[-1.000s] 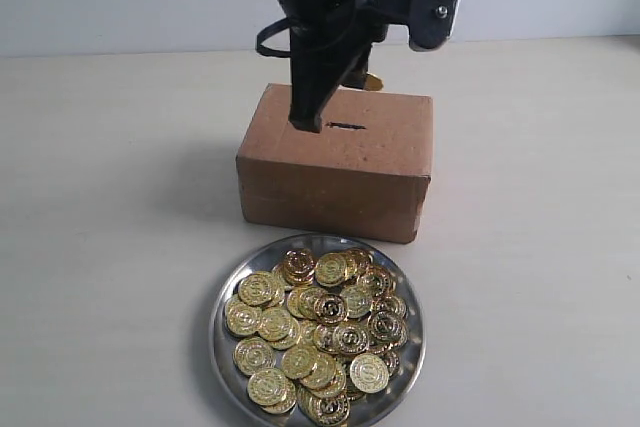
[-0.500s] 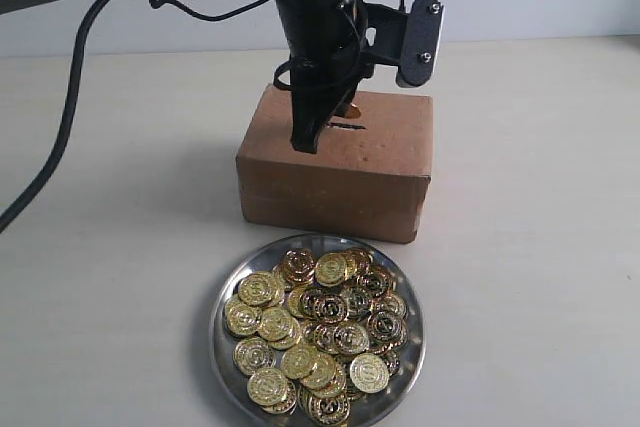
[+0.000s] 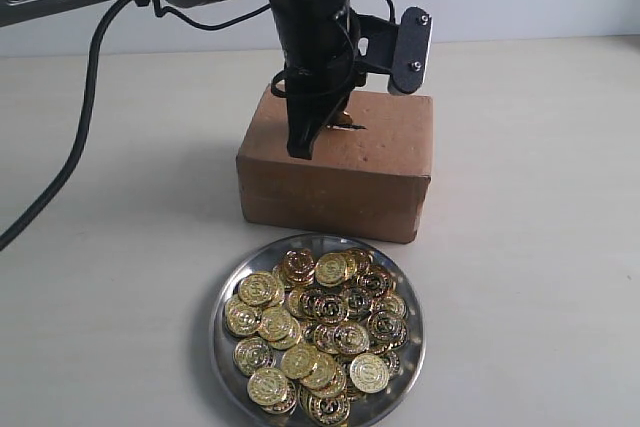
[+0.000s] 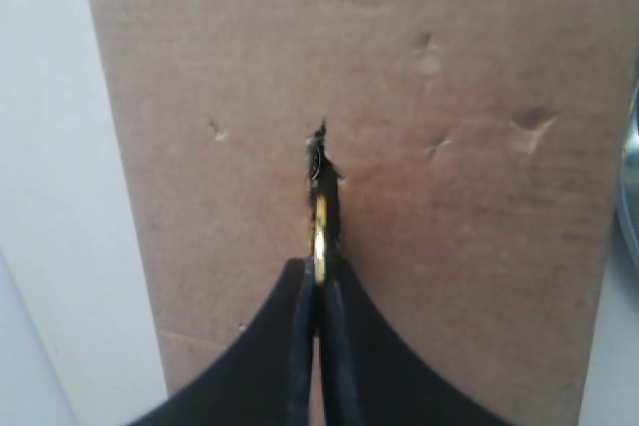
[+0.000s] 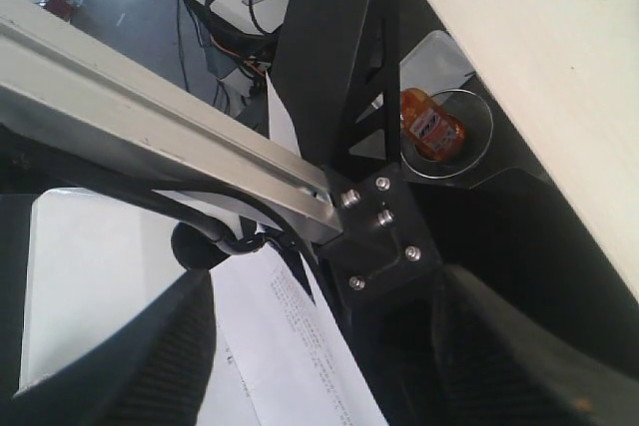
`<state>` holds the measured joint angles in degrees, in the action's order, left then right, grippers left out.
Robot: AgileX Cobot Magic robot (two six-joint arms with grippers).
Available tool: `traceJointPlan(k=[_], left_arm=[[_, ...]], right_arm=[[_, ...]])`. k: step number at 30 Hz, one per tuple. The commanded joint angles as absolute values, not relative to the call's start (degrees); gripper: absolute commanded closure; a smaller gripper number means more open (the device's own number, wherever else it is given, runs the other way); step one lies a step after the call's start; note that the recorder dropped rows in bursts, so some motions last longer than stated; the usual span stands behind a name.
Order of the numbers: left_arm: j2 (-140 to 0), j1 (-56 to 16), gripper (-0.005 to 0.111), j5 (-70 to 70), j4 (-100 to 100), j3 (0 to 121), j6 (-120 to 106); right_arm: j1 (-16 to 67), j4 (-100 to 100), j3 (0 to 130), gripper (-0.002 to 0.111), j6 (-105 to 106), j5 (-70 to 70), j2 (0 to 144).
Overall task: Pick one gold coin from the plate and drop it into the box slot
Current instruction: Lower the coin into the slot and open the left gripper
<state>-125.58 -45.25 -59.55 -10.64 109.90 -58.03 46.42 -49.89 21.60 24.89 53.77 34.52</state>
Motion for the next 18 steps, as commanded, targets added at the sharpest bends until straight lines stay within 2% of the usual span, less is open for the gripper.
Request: traceJointPlan(k=[1, 12, 14, 18], left_arm=[[-125.54, -45.1, 0.107, -59.61, -9.86, 110.13, -57.36], [-125.54, -45.1, 0.107, -60.06, -9.53, 110.13, -57.36], [-125.54, -45.1, 0.103, -60.06, -9.53, 110.13, -57.36], [-125.54, -45.1, 0.088, -59.76, -9.65, 110.13, -57.69]], right_arm=[[46.15, -50.47, 21.44, 0.048, 25.75, 53.12, 34.04], [46.15, -50.47, 21.44, 0.048, 25.75, 53.12, 34.04], [46.15, -50.47, 21.44, 0.048, 25.75, 53.12, 34.04], [46.15, -50.47, 21.44, 0.048, 25.75, 53.12, 34.04]])
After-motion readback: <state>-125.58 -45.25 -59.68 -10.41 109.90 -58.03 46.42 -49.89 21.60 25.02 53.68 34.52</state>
